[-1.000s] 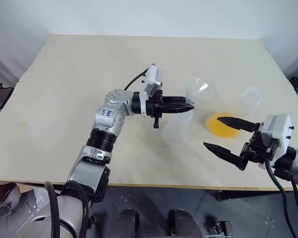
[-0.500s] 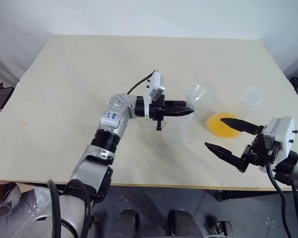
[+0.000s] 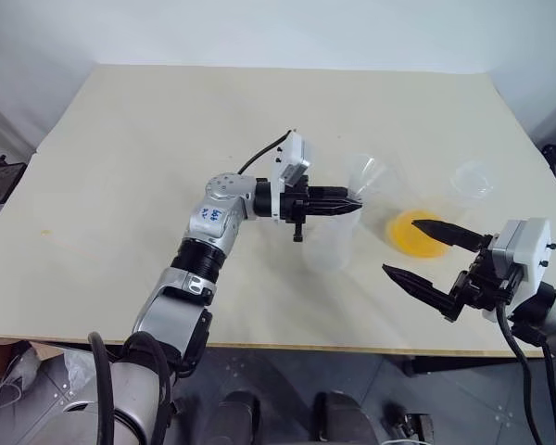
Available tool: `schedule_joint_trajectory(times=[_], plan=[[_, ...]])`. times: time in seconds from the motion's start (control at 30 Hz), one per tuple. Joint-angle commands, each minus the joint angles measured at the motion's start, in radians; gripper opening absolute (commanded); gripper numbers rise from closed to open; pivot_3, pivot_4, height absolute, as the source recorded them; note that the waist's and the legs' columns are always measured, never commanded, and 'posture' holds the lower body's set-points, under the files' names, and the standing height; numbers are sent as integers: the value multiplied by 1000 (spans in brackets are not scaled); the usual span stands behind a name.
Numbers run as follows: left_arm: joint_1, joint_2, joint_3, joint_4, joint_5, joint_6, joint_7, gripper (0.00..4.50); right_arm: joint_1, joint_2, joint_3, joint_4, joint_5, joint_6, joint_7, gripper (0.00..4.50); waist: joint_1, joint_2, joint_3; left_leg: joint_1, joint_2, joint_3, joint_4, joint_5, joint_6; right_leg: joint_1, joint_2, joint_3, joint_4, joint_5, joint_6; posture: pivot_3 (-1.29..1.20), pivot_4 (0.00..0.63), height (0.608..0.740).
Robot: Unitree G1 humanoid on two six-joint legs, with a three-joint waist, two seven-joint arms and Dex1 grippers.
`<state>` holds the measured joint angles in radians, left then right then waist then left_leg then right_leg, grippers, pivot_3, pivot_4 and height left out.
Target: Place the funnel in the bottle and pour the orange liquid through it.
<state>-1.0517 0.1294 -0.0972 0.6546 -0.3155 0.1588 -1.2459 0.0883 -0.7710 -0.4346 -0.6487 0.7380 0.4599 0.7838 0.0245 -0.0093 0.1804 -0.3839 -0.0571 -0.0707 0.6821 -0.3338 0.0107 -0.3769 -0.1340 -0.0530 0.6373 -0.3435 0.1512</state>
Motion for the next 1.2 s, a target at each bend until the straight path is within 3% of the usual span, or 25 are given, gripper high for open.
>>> schedule_joint_trajectory(times=[0.03, 1.2], plan=[[-29, -8, -2, 0, 5, -17, -14, 174, -1, -5, -33, -27, 19, -13, 0, 4500, 0, 0, 0, 0, 0, 0, 0, 0, 0, 0, 0, 0, 0, 0, 0, 0, 150, 740], [-67, -13, -2, 63, 46, -64, -52, 174, -12, -22, -31, -17, 12, -8, 3, 4500, 0, 0, 0, 0, 0, 0, 0, 0, 0, 0, 0, 0, 0, 0, 0, 0, 150, 740]])
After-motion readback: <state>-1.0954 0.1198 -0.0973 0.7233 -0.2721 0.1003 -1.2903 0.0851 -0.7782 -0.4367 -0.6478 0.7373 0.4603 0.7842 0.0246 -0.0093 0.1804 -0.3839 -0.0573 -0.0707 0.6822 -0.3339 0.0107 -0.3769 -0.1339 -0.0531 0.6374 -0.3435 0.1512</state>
